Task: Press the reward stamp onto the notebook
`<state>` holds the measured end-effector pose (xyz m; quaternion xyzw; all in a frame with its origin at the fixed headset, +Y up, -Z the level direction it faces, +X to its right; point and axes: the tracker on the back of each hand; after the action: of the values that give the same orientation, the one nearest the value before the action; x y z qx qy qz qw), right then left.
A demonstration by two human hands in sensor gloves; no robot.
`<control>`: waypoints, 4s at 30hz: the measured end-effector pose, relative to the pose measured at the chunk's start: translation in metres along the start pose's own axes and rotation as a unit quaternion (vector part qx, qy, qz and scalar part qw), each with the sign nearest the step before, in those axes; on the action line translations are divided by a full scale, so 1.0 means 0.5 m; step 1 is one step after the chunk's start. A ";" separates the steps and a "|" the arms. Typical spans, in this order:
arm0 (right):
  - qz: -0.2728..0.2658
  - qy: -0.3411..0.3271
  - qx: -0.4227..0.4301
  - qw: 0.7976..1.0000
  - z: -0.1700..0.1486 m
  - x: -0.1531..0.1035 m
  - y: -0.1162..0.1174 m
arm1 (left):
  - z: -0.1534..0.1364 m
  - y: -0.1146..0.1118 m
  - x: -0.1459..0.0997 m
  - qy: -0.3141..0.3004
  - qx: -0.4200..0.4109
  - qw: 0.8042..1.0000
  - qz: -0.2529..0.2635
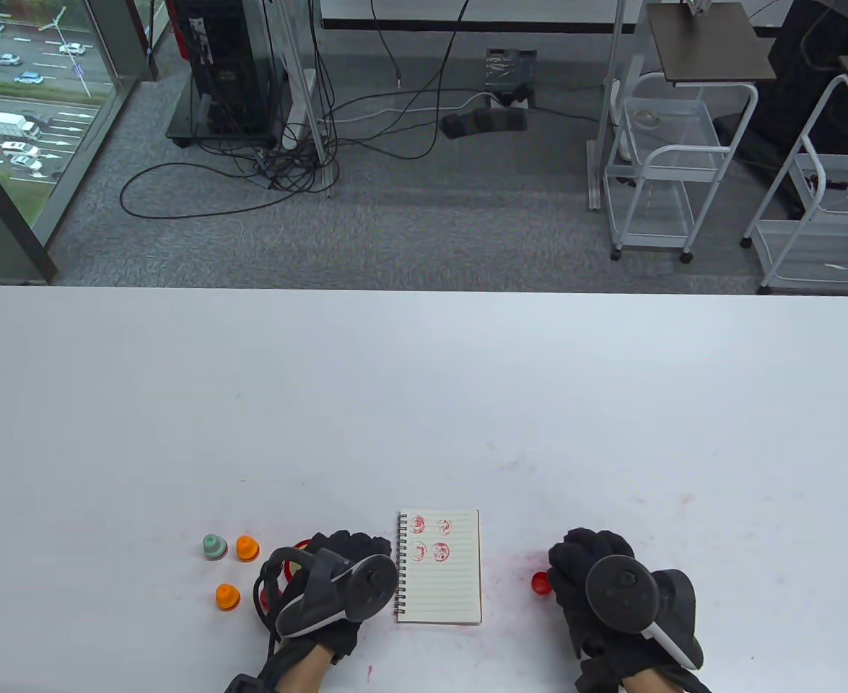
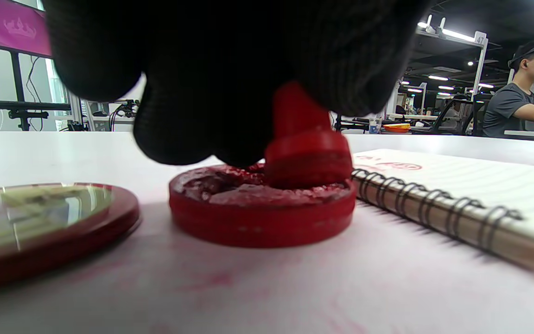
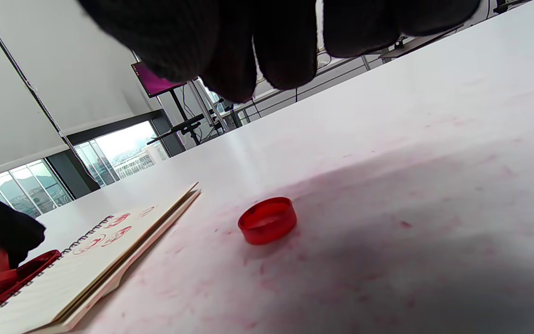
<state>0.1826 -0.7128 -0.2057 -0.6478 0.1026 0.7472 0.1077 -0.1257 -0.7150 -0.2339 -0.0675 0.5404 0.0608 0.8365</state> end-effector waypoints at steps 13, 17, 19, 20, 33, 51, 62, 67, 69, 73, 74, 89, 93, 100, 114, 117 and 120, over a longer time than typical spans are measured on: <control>0.000 -0.001 0.005 1.000 -0.002 0.000 -0.002 | 0.002 -0.006 0.003 0.007 0.006 1.000 -0.014; 0.002 -0.002 0.005 1.000 -0.002 0.000 -0.002 | 0.003 -0.005 0.005 0.009 0.009 1.000 -0.022; 0.004 -0.002 0.005 1.000 -0.002 0.000 -0.002 | 0.002 -0.005 0.005 0.010 0.007 1.000 -0.027; 0.004 -0.003 0.005 1.000 -0.002 -0.001 -0.002 | 0.001 -0.005 0.005 0.011 0.006 0.999 -0.030; 0.016 0.001 0.008 1.000 -0.003 -0.001 -0.001 | -0.002 -0.008 0.007 0.013 -0.005 0.999 -0.050; 0.022 -0.003 0.012 1.000 -0.002 -0.001 0.000 | -0.007 -0.004 0.003 0.028 0.005 0.999 -0.044; 0.020 -0.008 0.014 1.000 0.000 -0.001 -0.001 | -0.005 0.013 -0.009 0.024 -0.002 0.999 -0.021; 0.015 -0.011 0.016 1.000 0.001 -0.002 -0.003 | 0.004 0.028 -0.016 0.014 -0.006 1.000 0.001; 0.012 -0.013 0.016 1.000 0.001 -0.002 -0.003 | 0.007 0.036 -0.017 0.008 -0.010 1.000 0.011; 0.007 -0.014 0.019 1.000 0.001 -0.003 -0.006 | 0.019 0.055 -0.015 -0.012 -0.016 0.999 0.026; 0.006 -0.014 0.020 1.000 0.000 -0.003 -0.007 | 0.023 0.059 -0.014 -0.016 -0.018 0.999 0.029; -0.005 -0.018 0.032 0.999 -0.002 -0.005 -0.015 | 0.122 0.049 0.097 -0.092 0.006 0.995 -0.026; -0.008 -0.017 0.036 0.999 -0.004 -0.005 -0.018 | 0.138 0.025 0.123 -0.098 0.005 0.994 -0.041; -0.018 -0.019 0.047 0.999 -0.007 -0.003 -0.026 | 0.166 -0.005 0.161 -0.109 0.007 0.992 -0.055; -0.014 -0.015 0.046 0.999 -0.008 0.000 -0.029 | 0.151 -0.042 0.214 -0.100 -0.042 0.984 -0.145; -0.011 -0.014 0.042 0.999 -0.008 -0.001 -0.028 | 0.159 -0.038 0.242 -0.097 -0.026 0.976 -0.192; -0.010 -0.010 0.042 0.999 -0.011 -0.001 -0.029 | 0.164 -0.038 0.260 -0.085 -0.019 0.970 -0.227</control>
<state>0.1920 -0.7003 -0.2063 -0.6358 0.1261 0.7478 0.1436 0.0043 -0.7154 -0.3179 -0.1988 0.4366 -0.1151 0.8699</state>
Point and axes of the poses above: the tracker on the back of each hand, its own z axis roughly to the thumb side, its own x axis roughly from the wrist to the fingertips, y = z × x, and after that the axes turned 9 degrees about -x, right-handed
